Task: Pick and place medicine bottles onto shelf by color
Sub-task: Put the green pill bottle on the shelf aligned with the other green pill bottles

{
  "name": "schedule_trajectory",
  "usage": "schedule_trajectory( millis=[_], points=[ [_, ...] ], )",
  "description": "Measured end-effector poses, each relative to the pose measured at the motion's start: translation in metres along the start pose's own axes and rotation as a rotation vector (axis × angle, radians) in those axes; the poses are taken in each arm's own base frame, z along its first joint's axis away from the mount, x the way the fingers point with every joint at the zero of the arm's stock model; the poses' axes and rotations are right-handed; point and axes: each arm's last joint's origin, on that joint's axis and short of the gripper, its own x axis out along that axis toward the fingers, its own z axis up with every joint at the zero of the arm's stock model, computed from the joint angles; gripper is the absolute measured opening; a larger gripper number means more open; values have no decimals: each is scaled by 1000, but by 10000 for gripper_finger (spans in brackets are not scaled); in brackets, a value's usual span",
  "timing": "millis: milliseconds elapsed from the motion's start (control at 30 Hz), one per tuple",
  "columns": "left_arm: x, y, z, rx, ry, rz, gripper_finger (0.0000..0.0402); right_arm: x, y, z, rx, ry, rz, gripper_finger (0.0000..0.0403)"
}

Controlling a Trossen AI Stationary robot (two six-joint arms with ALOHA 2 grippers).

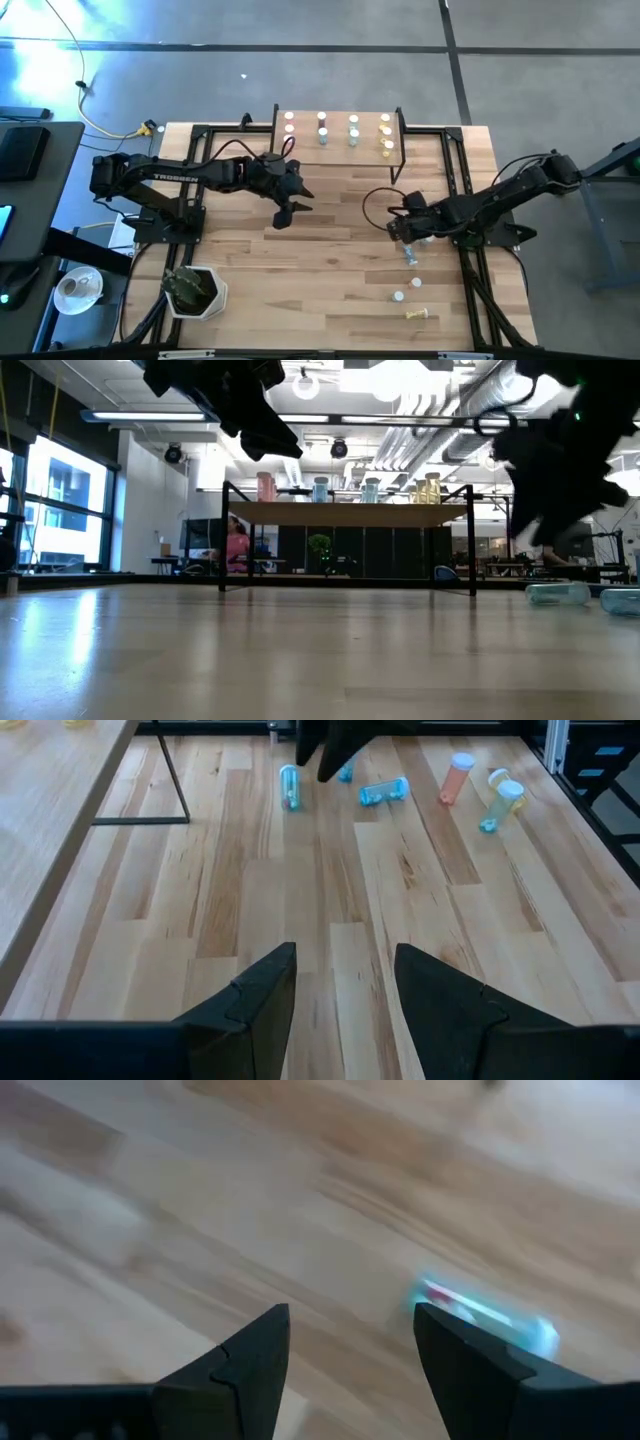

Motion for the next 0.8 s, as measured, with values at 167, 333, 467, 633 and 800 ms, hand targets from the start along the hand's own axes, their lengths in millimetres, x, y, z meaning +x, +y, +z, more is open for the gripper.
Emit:
schedule_trajectory(
  millis=[167,333,467,633,800],
  points=[
    [0,0,0,5,2,0,161,-21,20,2,-154,9,113,206],
    [0,0,0,7,3,0,161,-38,34,-12,-313,56,248,206],
    [0,0,0,6,3,0,161,-47,40,-27,-417,81,345,206],
    [0,0,0,-24,3,0,161,-54,43,-38,-466,88,408,206],
    [0,-2,0,-127,4,-4,161,-54,43,-38,-524,90,416,206]
  ],
)
